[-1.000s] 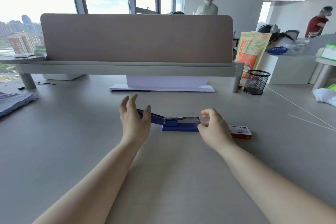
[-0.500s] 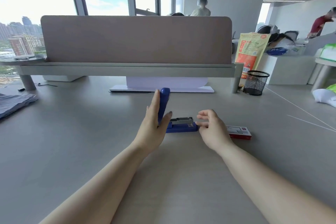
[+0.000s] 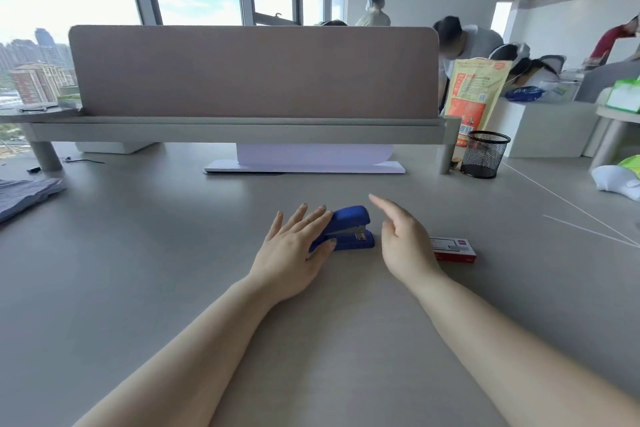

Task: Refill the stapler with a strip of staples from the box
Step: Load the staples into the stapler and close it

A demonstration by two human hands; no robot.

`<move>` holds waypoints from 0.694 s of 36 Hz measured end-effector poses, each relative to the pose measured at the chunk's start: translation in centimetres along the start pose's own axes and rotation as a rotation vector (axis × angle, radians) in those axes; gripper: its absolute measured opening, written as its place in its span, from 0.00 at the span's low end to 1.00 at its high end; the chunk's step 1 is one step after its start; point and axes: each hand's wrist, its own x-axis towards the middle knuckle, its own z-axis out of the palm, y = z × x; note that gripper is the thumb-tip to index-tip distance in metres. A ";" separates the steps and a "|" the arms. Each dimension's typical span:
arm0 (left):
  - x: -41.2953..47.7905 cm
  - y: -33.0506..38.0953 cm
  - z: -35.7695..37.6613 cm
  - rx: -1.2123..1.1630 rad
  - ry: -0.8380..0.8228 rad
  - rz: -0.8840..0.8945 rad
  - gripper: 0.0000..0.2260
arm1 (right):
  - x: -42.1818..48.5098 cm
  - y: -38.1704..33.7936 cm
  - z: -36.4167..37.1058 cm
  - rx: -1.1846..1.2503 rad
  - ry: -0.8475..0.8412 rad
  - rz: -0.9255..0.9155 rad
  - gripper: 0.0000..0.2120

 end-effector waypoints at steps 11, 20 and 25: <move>-0.1 0.5 -0.2 0.183 -0.053 -0.013 0.25 | -0.4 -0.2 0.3 -0.267 -0.011 -0.096 0.27; -0.4 0.5 0.0 0.187 -0.069 0.001 0.26 | -0.4 -0.1 0.1 -0.308 -0.014 -0.099 0.27; -0.5 0.3 0.1 0.133 -0.032 -0.009 0.26 | -0.5 -0.2 0.2 -0.267 -0.011 -0.128 0.27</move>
